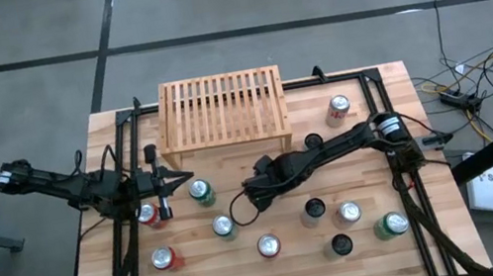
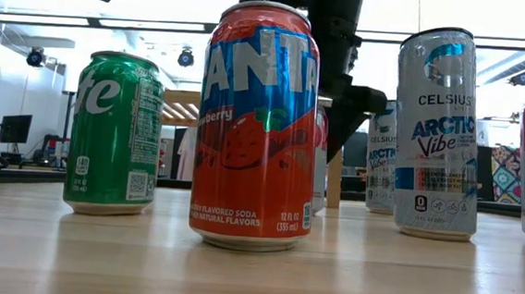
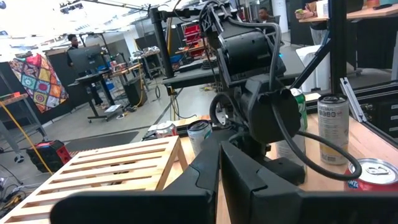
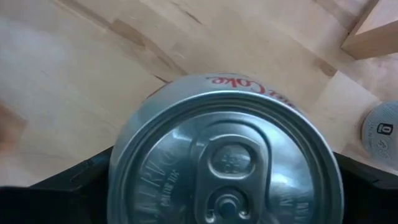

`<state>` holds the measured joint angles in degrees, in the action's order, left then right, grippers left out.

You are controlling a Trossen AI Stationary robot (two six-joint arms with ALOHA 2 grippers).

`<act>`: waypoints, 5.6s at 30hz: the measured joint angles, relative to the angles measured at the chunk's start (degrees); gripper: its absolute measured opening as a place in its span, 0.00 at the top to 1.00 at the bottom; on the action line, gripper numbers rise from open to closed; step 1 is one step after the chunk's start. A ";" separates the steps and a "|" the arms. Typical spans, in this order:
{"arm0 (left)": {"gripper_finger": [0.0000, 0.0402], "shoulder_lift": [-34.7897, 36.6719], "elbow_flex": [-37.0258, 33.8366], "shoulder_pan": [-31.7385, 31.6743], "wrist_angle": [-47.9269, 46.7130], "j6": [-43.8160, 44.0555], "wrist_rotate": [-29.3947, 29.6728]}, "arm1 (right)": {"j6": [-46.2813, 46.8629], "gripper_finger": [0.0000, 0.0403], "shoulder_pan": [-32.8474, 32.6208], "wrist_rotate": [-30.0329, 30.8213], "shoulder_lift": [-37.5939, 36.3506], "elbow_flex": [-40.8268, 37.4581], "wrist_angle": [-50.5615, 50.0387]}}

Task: Place canned beverage on shelf
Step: Put the middle white soda can on the shelf

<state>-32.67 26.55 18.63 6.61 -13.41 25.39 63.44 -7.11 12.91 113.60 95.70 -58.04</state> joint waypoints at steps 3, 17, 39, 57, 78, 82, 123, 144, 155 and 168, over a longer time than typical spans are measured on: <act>1.00 0.00 0.00 0.00 0.00 0.00 0.00 | 0.46 0.12 0.00 0.00 -0.45 0.21 -0.15; 1.00 0.04 0.00 0.01 -0.26 0.00 0.00 | 0.50 0.30 0.02 -1.86 -0.81 4.66 -0.82; 1.00 0.42 0.00 0.00 -0.37 -0.02 0.02 | -14.64 0.30 5.59 1.96 -1.97 39.06 -9.62; 1.00 0.50 0.00 0.02 -1.16 -0.72 0.15 | -15.37 0.30 18.28 -3.53 -3.22 39.32 -28.46; 1.00 0.50 0.00 0.01 -2.00 -1.09 0.17 | -17.64 0.30 19.52 -0.87 -1.97 39.29 -28.79; 1.00 0.50 0.00 0.01 -2.09 -1.09 0.17 | -17.64 0.28 19.52 -0.87 -1.49 39.28 -28.76; 1.00 0.50 0.00 0.01 -2.91 -1.09 0.20 | -18.34 0.18 19.52 0.66 -1.27 39.28 -22.03; 1.00 0.50 0.00 0.00 -2.81 -1.09 0.20 | -17.38 0.14 19.78 0.85 -1.73 39.28 -15.85; 1.00 0.50 0.00 0.01 -2.84 -0.71 0.19 | -23.04 0.16 19.76 6.86 -6.28 39.30 -9.33; 1.00 -0.78 0.00 0.01 -3.20 7.03 0.17 | -32.00 0.39 17.25 17.97 -7.33 39.30 -23.62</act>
<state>-33.44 26.55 18.64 3.41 -6.38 25.56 31.44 10.14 30.88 106.28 135.00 -81.66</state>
